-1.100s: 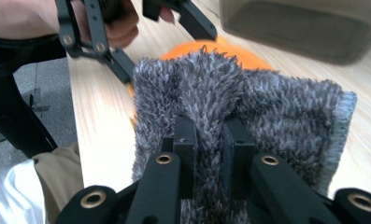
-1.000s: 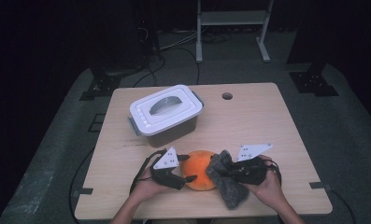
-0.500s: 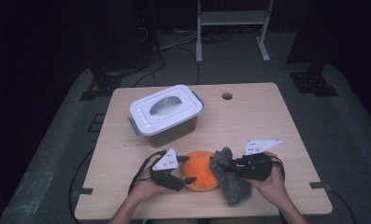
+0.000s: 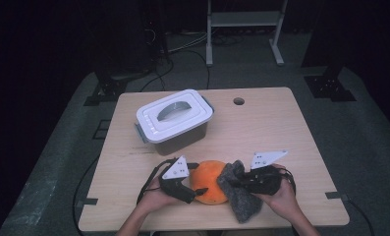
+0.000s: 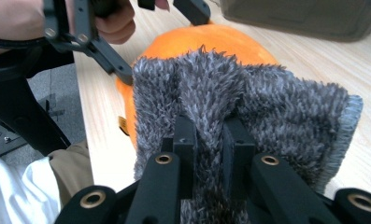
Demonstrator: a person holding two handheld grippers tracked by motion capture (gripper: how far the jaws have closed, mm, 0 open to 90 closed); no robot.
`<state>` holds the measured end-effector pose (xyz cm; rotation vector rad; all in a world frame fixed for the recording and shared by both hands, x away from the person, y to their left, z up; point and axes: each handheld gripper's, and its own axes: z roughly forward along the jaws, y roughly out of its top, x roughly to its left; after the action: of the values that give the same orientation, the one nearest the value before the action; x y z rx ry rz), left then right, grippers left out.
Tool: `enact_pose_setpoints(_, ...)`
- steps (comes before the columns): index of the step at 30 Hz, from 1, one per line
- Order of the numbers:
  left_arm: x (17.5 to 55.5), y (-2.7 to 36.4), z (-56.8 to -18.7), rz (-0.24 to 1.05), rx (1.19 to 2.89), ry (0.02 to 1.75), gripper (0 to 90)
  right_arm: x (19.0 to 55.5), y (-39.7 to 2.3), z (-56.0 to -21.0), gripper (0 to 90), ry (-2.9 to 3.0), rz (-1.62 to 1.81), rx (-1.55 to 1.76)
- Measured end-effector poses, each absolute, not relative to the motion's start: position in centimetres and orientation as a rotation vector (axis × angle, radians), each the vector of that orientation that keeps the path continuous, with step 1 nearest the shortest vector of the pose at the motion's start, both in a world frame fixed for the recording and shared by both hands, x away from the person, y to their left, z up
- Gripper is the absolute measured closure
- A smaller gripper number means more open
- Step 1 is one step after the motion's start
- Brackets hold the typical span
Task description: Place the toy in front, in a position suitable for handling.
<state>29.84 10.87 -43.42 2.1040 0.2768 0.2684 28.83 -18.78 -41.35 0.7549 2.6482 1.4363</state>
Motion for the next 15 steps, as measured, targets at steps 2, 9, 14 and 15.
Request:
enact_pose_setpoints(2, 29.8, 10.8, -43.5, 0.265, 2.102, 0.266, 20.3, 28.8, -18.6, -40.7, 78.1, 2.626, 1.457, 0.725)
enact_pose_setpoints(9, 29.6, 10.7, -43.6, 0.277, 2.109, 0.233, 21.9, 29.7, -18.3, -40.2, 78.0, 2.596, 1.455, 0.733)
enact_pose_setpoints(14, 29.7, 11.0, -43.7, 0.268, 2.110, 0.238, 21.8, 30.2, -19.4, -41.0, 78.0, 2.603, 1.433, 0.789)
enact_pose_setpoints(15, 29.7, 11.0, -43.7, 0.265, 2.107, 0.243, 21.6, 30.3, -19.6, -41.2, 78.0, 2.610, 1.434, 0.800)
